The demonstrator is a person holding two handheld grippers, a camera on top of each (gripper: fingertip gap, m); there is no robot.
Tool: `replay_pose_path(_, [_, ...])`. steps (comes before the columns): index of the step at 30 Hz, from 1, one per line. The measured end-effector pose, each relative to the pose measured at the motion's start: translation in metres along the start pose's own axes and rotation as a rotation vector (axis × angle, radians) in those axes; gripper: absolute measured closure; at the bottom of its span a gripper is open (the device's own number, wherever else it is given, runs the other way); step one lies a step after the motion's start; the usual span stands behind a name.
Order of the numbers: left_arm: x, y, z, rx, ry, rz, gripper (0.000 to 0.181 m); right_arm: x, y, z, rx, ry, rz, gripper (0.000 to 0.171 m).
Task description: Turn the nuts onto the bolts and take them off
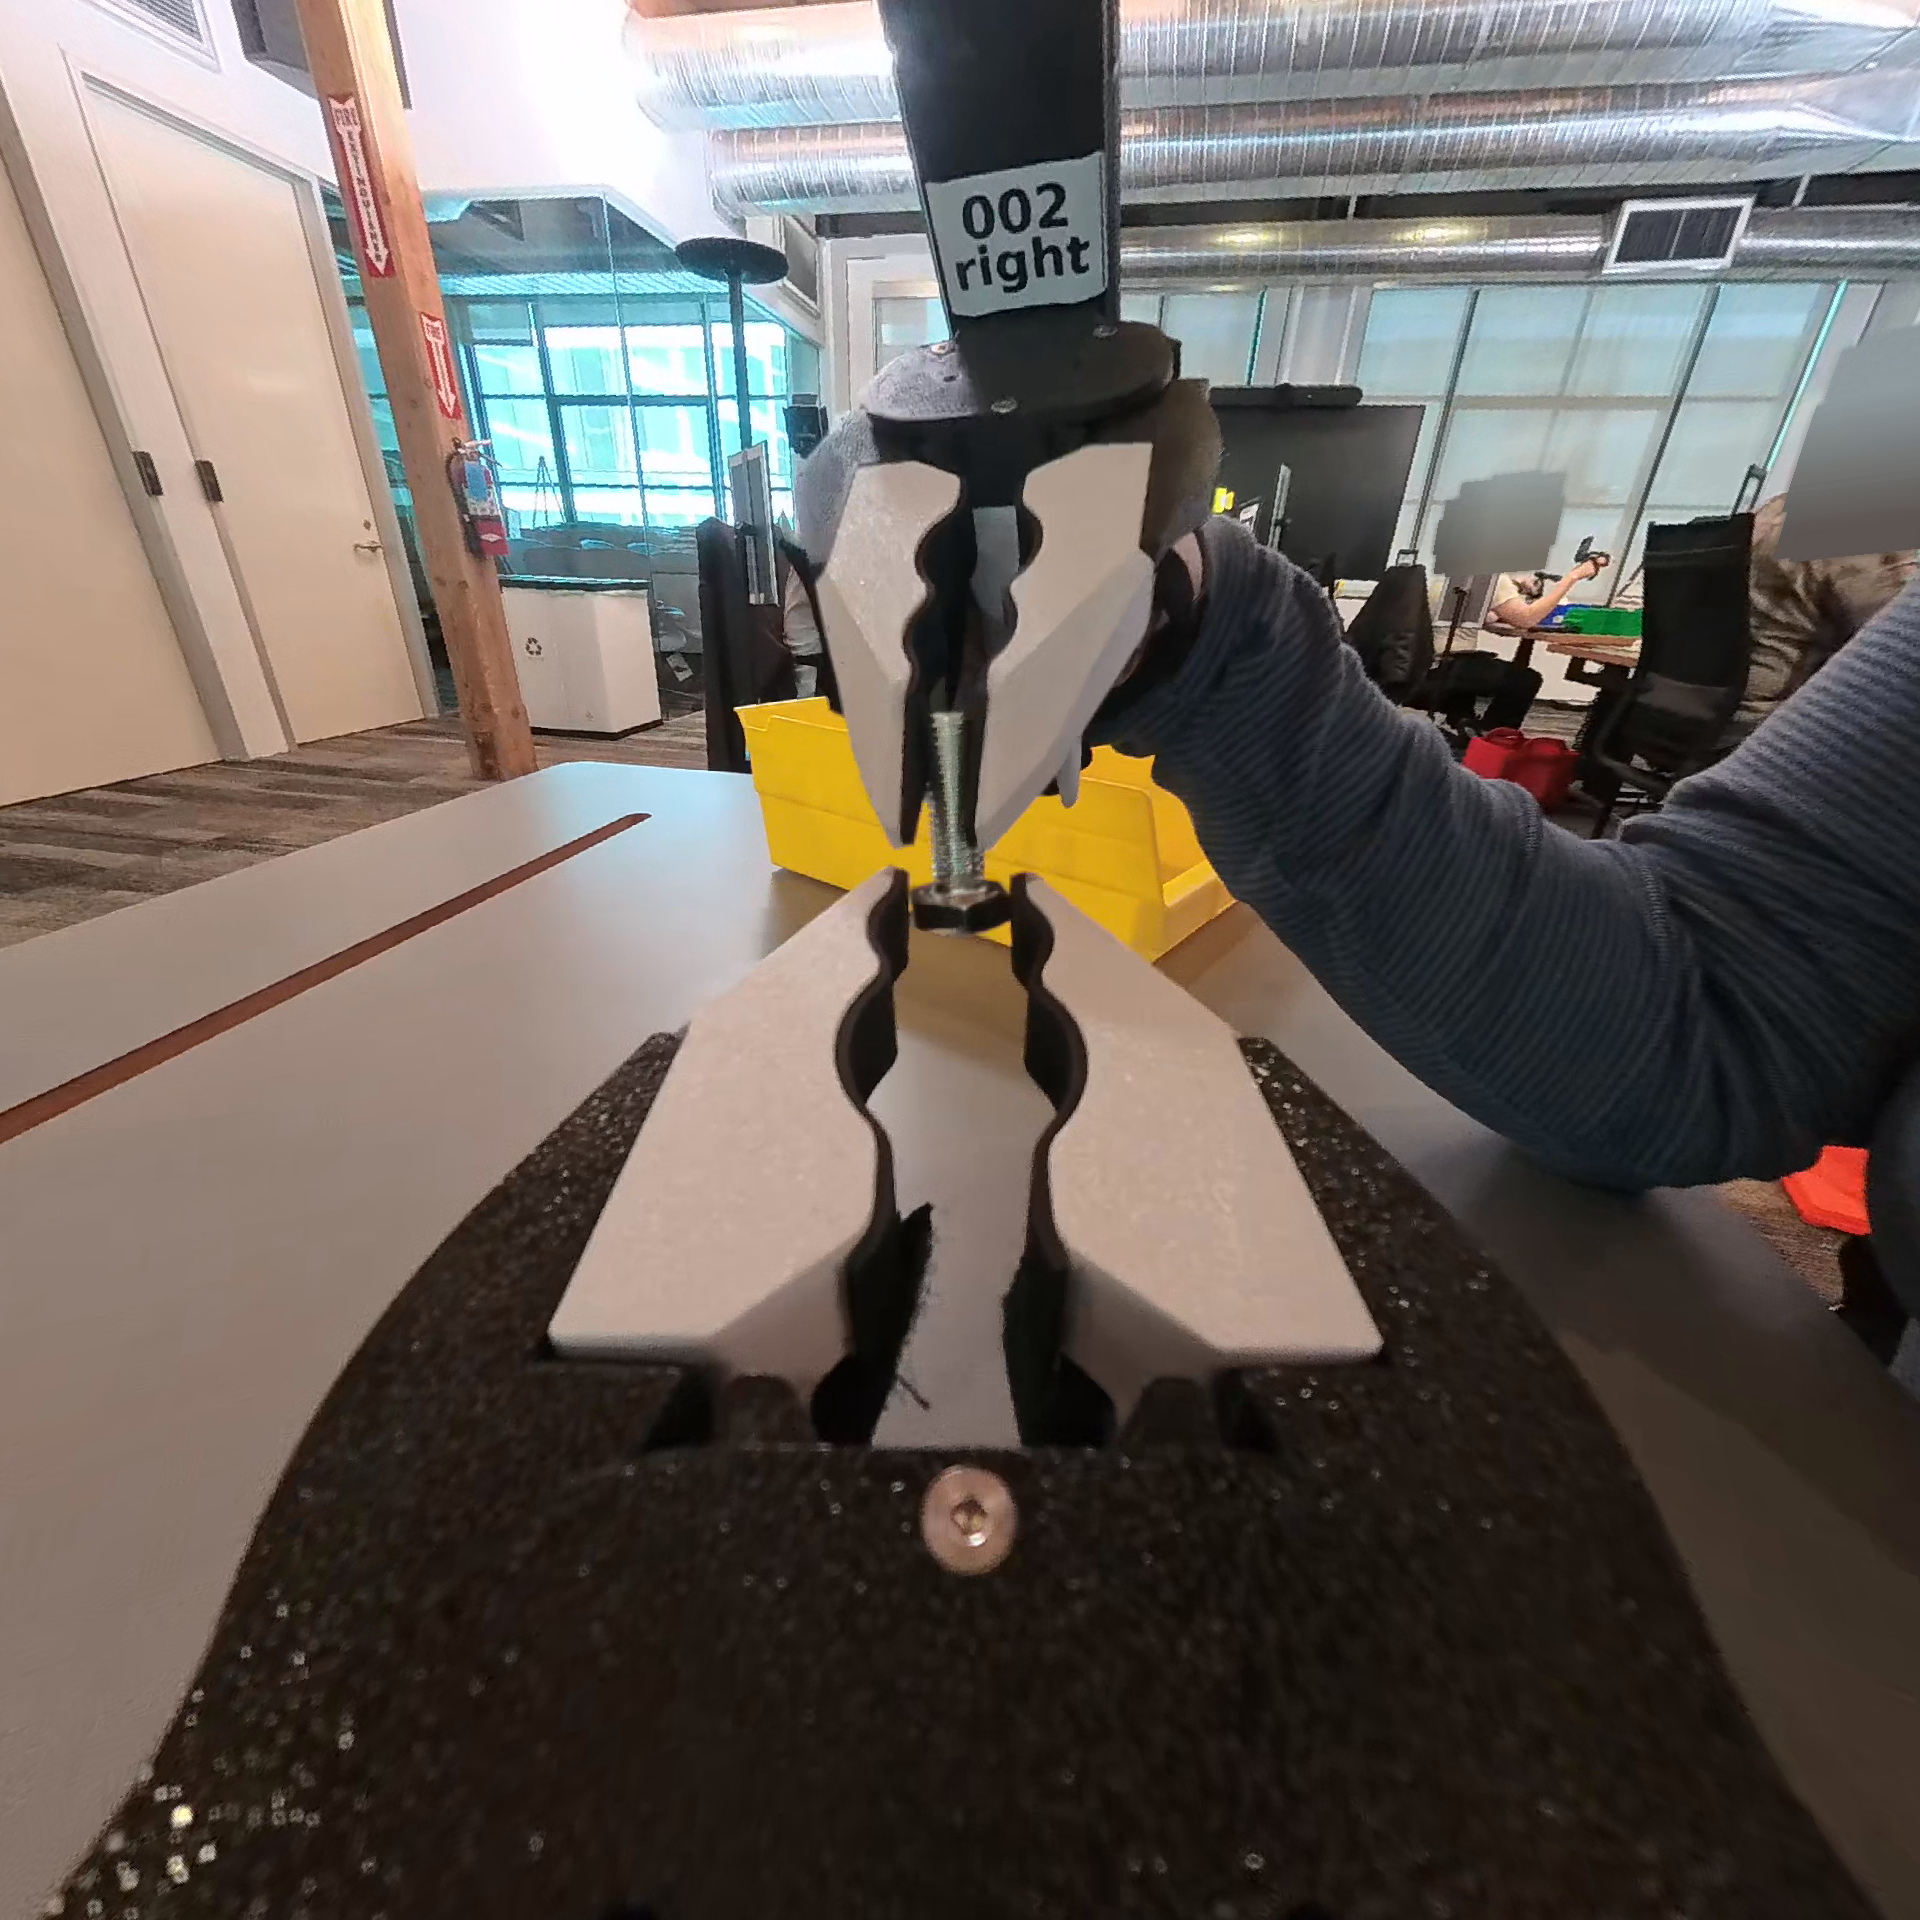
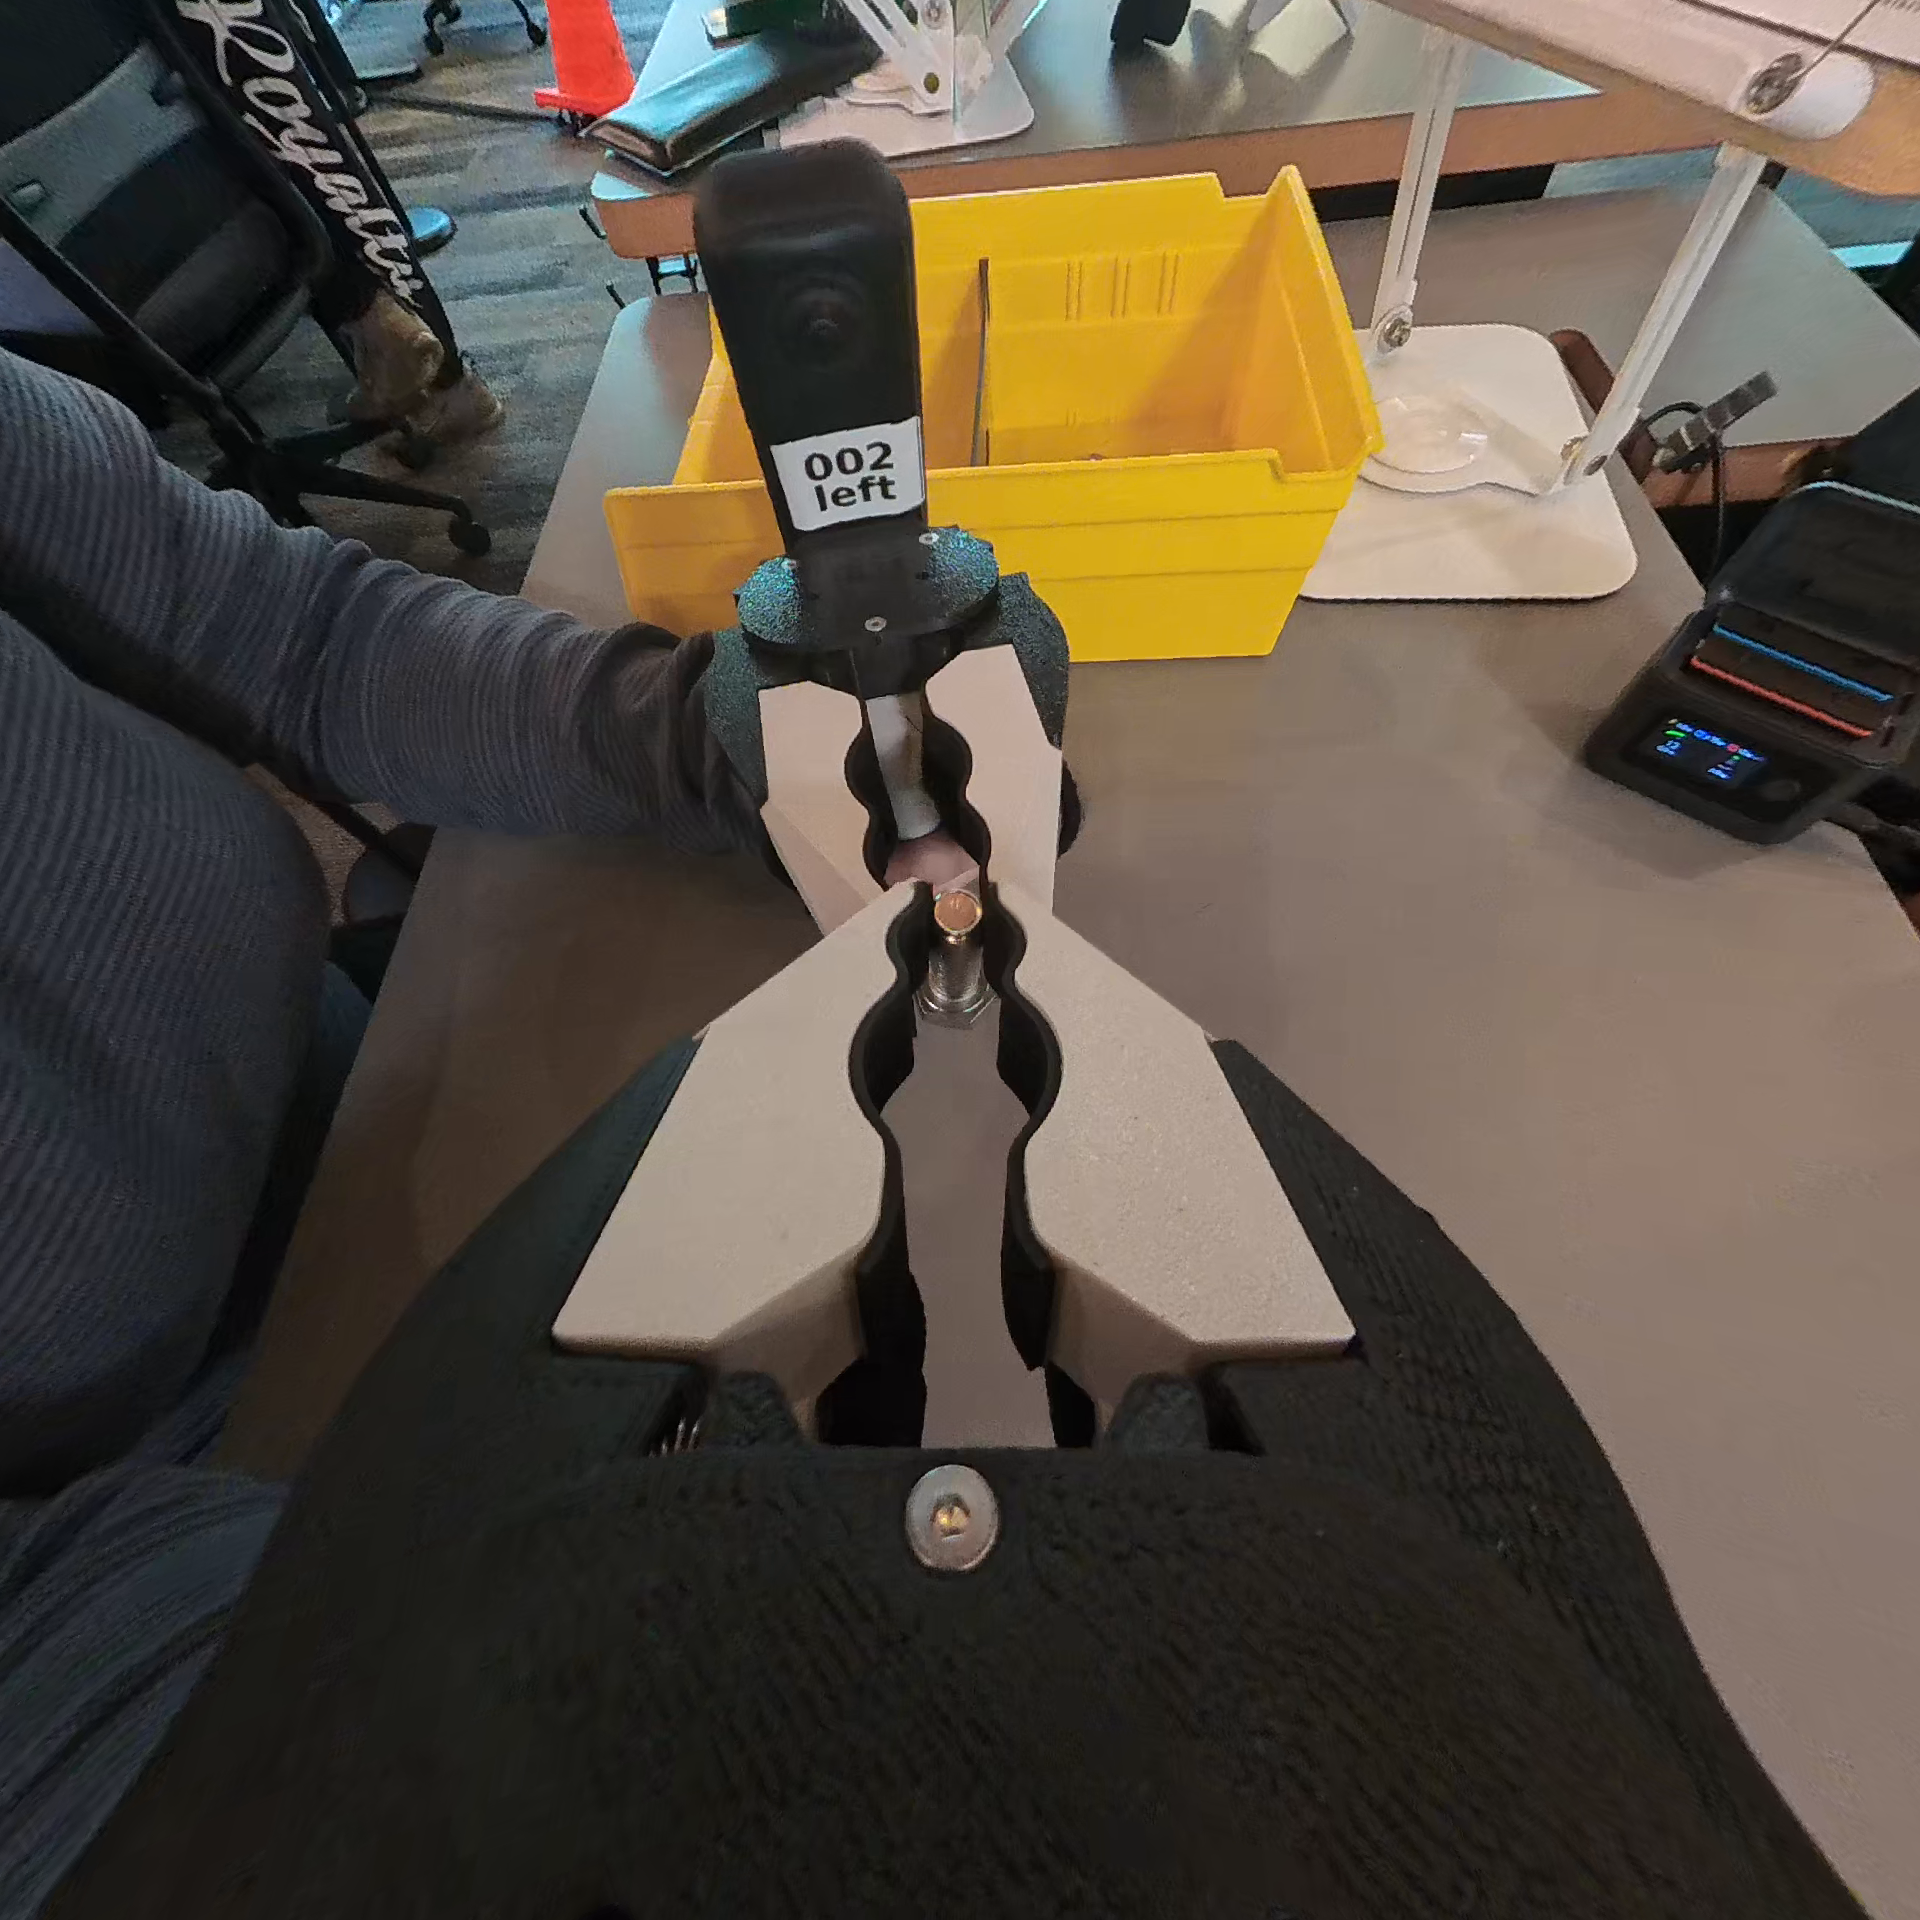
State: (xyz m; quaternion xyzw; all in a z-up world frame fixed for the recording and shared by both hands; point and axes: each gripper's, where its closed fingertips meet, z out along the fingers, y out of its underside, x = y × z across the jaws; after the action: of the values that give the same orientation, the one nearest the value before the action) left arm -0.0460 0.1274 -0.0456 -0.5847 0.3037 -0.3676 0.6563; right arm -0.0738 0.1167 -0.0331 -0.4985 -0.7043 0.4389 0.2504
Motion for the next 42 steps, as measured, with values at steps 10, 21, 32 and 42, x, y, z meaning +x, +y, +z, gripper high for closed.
replay_pose_path(10, [-0.001,0.003,0.0,-0.013,0.013,-0.033,0.162,0.001,0.0,0.002,-0.004,0.002,-0.007,0.163])
replay_pose_path(21, [-0.009,0.007,0.0,-0.038,-0.04,-0.017,0.165,0.009,-0.001,0.004,-0.009,0.047,0.0,0.163])
replay_pose_path(32, [-0.069,-0.005,-0.03,0.152,-0.345,-0.058,0.166,0.081,0.052,-0.01,-0.004,0.509,0.189,0.124])
replay_pose_path(42, [-0.05,-0.004,-0.015,0.178,-0.193,-0.091,0.166,0.089,0.144,0.014,-0.101,0.527,0.361,0.132])
